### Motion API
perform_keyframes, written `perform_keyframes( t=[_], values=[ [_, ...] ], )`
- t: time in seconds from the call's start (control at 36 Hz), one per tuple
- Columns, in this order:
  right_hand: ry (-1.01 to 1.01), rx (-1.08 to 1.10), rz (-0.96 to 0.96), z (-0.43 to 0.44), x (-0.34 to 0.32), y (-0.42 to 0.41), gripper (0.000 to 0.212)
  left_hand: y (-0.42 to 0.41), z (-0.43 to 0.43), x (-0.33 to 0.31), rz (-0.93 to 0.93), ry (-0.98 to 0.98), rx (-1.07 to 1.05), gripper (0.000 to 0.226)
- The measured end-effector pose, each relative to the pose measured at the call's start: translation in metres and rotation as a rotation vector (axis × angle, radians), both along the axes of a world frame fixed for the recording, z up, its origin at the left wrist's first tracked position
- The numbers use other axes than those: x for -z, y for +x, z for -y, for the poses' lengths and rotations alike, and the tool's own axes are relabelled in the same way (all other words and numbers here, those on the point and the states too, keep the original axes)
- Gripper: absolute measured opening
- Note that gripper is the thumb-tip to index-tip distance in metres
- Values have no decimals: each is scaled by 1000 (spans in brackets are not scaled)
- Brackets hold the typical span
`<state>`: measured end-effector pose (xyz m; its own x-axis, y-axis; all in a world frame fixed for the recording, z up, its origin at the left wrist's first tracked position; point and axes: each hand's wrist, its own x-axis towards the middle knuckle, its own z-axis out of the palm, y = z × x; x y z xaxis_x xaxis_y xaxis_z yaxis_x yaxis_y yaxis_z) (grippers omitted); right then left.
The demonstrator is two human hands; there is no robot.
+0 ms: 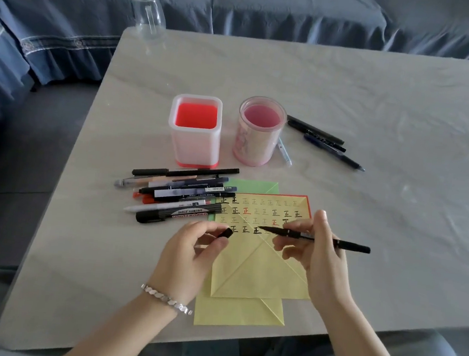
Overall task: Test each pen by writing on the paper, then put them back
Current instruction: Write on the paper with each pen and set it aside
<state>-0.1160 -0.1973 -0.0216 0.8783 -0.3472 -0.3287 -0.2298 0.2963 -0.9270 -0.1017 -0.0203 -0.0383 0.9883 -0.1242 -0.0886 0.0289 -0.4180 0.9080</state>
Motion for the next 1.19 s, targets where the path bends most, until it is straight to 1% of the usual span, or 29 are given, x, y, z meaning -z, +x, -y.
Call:
perform_keyframes(
  t=[0.11, 0.19, 0.36, 0.53, 0.61, 0.69, 0.78, 0.86, 0.97, 1.03, 1.08, 1.14, 1.19],
  values=[
    [17, -65, 1, -2, -14, -4, 47, -5, 5, -11, -48, -131, 44, 25],
    [16, -88, 6, -4, -20, -5, 45, -7, 7, -15, -67, -168, 48, 26],
    [15, -112, -4, -6, -25, -7, 46, -10, 8, -20, -58, -177, 84, 25],
    [-58, -124, -42, -6, -23, -9, 39, -11, 10, -22, -64, -189, 95, 27],
    [-87, -162, -39, -7, -21, -9, 36, -12, 12, -22, -48, -163, 125, 28],
    [-165, -185, -41, -8, -20, -9, 37, -13, 14, -23, -2, -131, 194, 24],
    [-263, -133, -46, -6, -17, -7, 39, -14, 17, -22, 24, -105, 269, 18],
    [-247, -115, -32, -8, -16, -5, 40, -13, 22, -20, 37, -96, 311, 6],
    [-215, -74, 1, -10, -15, -2, 49, -5, 27, -19, 45, -93, 323, 4],
    [-207, -72, 15, -9, -16, 0, 49, -1, 30, -22, 13, -106, 326, 12],
    [-206, -79, 29, -7, -17, 3, 47, 2, 33, -25, -60, -143, 339, 15],
    [-222, -89, 58, -5, -18, 7, 43, 6, 35, -30, -171, -241, 334, 15],
    [-236, -104, 102, -2, -18, 10, 38, 9, 36, -35, -330, -374, 324, 17]
  ],
)
